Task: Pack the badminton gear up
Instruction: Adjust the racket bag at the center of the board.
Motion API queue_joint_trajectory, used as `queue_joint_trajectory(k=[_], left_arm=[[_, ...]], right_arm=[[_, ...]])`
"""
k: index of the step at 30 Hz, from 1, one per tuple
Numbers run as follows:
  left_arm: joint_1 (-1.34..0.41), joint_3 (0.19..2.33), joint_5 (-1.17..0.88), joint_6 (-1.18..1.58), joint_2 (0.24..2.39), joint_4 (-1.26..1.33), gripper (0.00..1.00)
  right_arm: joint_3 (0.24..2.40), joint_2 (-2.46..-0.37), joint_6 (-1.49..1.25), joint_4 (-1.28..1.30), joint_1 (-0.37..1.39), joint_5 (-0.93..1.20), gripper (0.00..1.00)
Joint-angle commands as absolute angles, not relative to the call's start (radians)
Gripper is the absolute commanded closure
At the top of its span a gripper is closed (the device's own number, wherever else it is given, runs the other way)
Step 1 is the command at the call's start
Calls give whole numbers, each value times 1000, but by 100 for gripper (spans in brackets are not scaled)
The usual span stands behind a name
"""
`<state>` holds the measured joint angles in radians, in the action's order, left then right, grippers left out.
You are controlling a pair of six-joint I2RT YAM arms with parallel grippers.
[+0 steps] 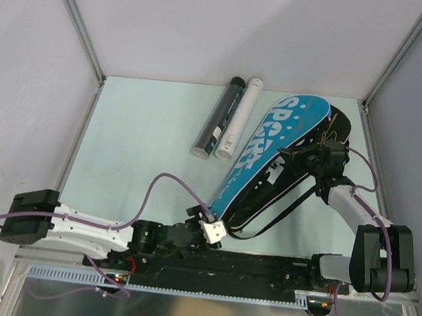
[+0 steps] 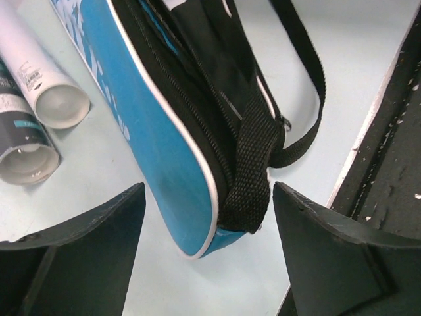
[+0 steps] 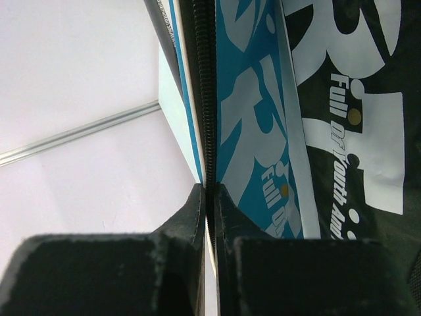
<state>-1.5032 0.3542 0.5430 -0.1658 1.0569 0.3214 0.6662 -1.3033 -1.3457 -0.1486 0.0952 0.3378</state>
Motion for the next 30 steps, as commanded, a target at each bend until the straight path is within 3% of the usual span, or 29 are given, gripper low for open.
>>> queue_joint_trajectory(k=[1,6,10,18,19,21,23,26,30], left_arm=[[-1509,326,628,-160,1043,392,16],[-1508,291,635,-179,1005,415,15],[-1508,257,621,-202,968,453,22],[-1508,265,595,-209,1006,483,55],[-1508,266,596,-207,1005,481,65],[-1508,270,593,-200,992,472,81],[-1508,279,582,-192,968,450,94],[-1505,302,577,-174,934,405,99],[-1493,342,563,-125,914,333,100]], right_arm=[[704,-1273,-1404,-254,95,364,100],[704,-1281,-1406,-258,90,376,100],[701,-1284,-1409,-264,91,373,100],[691,-1297,-1420,-309,99,401,100],[690,-1295,-1413,-310,99,406,100],[689,-1293,-1355,-312,99,420,94],[689,-1280,-1275,-283,96,426,81],[689,-1245,-1155,-221,63,434,61],[692,-1155,-1039,-165,-28,463,44]])
